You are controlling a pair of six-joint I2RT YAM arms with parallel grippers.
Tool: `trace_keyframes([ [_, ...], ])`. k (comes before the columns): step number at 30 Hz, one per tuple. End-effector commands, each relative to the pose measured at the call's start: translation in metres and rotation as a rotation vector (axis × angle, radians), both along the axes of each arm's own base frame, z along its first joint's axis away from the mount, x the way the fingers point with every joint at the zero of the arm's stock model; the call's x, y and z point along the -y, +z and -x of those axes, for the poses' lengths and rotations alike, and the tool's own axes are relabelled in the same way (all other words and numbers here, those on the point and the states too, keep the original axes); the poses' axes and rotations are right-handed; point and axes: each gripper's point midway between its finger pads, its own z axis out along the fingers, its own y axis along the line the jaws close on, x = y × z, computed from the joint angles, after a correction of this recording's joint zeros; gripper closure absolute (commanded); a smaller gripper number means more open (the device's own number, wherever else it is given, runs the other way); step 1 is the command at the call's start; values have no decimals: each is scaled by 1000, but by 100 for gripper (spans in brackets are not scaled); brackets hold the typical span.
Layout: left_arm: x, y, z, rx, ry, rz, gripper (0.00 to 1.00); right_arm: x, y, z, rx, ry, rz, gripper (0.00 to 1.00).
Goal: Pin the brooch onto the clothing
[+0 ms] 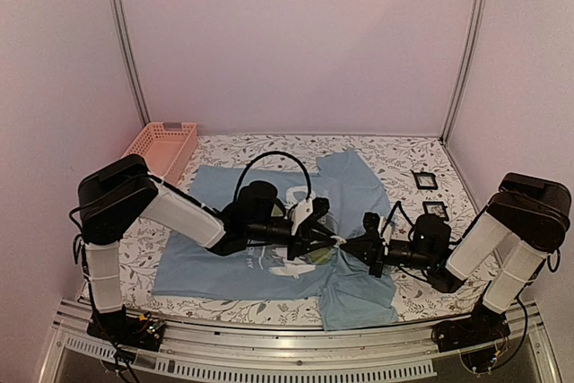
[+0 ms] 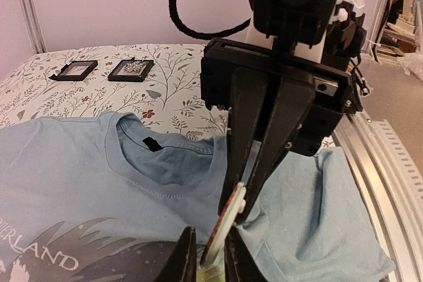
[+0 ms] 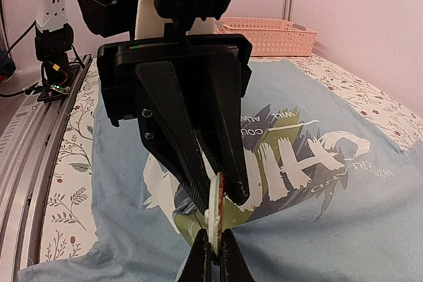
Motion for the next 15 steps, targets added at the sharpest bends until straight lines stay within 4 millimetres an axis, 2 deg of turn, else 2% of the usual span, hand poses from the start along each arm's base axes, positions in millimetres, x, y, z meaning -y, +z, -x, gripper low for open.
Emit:
trace_keyframes([
  [1,-3,-5,1,-8,-29,-10,86,-3,4,1,-6,32,-14,100],
  [5,-3,-6,3,-21,-40,-14,98,-2,3,0,-7,32,-12,100],
  [8,-5,-6,4,-32,-38,-15,100,-2,3,-1,-8,24,-9,100],
  [12,-5,-3,2,-43,-29,-10,100,-1,1,-4,-4,12,0,70],
  [15,-4,0,2,-47,-30,-1,100,-7,-3,-4,-13,41,6,61],
])
